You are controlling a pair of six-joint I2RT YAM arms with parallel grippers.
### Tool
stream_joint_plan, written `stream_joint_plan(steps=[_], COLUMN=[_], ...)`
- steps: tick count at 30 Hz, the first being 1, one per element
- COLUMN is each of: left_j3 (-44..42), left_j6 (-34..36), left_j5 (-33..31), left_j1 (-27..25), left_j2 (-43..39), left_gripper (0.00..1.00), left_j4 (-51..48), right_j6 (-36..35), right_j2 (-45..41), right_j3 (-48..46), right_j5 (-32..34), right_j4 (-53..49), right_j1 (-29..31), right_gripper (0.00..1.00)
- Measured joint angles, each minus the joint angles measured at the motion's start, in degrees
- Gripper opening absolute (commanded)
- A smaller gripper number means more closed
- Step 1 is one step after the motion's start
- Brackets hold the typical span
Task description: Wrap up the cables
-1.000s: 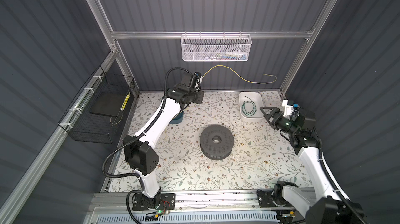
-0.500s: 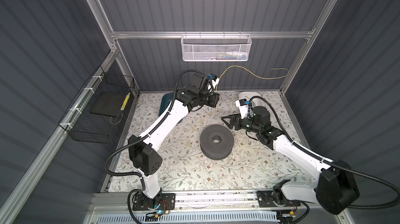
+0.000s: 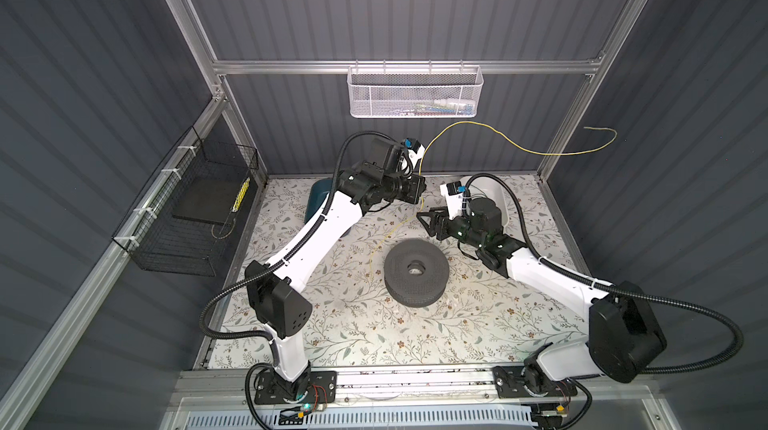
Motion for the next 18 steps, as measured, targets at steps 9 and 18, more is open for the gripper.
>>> stream_joint_plan(steps=[9,18], left_j3=[0.8,0.9], left_j6=[-0.9,-0.9], left_j5=[0.0,0.0], left_j1=[-0.4,-0.4], left_j2=[0.0,0.0], left_gripper=[0.00,0.01], left_j4=[-0.2,-0.1], right_j6=[0.5,1.7], right_j2=[2.8,2.9], right_j3=[1.3,1.3], right_j5=[0.1,-0.3], right_j4=[2.5,3.9], right_j1=[0.0,0.0], right_gripper=[0.33,0.16])
